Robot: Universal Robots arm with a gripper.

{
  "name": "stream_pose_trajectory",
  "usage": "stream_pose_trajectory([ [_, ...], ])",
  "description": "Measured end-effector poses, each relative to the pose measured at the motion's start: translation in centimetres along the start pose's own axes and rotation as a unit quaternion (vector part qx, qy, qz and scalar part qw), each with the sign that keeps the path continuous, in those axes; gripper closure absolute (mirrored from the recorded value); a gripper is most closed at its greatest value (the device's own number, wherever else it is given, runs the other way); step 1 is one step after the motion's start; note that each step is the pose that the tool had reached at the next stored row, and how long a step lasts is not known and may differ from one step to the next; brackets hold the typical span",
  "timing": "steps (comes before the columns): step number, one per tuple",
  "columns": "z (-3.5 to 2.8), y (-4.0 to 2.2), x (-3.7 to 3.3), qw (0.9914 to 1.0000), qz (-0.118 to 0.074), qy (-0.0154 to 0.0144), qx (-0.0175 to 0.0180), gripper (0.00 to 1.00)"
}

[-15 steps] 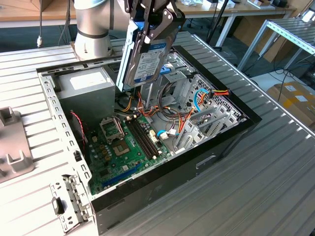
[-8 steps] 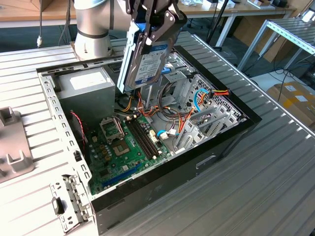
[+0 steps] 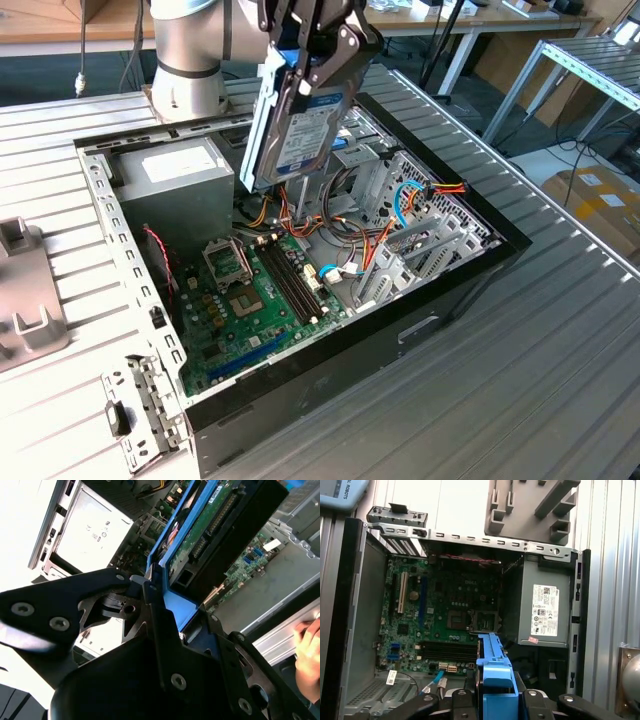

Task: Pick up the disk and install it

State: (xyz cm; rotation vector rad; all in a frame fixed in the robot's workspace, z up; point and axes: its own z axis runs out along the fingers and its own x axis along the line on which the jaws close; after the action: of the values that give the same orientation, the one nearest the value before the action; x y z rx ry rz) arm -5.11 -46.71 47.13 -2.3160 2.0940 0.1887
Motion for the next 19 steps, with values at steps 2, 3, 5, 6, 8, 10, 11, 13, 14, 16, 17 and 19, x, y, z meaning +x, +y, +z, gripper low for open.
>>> stream_pose_trajectory([
  [2,0.0,0.01,0.09,1.0,0.0,0.0,0.0,0.63],
  [3,-0.01,0.01,0.14,1.0,0.0,0.0,0.0,0.63],
  [5,-0.01,0.02,0.23,1.0,0.0,0.0,0.0,0.63],
  [6,-0.02,0.02,0.29,1.0,0.0,0.0,0.0,0.63],
  [8,-0.02,0.04,0.41,1.0,0.0,0.0,0.0,0.63],
  [10,-0.04,0.06,0.64,1.0,0.0,0.0,0.0,0.63],
  [11,-0.05,0.06,0.71,1.0,0.0,0.0,0.0,0.63],
  [13,-0.06,0.08,0.91,1.0,0.0,0.0,0.0,0.63],
  [14,-0.06,0.1,1.11,1.0,0.0,0.0,0.0,0.63],
  [16,-0.07,0.12,1.36,1.0,0.0,0.0,0.0,0.63],
  [17,-0.07,0.13,1.4,1.0,0.0,0.0,0.0,0.63],
  [19,-0.07,0.13,1.49,1.0,0.0,0.0,0.0,0.63],
])
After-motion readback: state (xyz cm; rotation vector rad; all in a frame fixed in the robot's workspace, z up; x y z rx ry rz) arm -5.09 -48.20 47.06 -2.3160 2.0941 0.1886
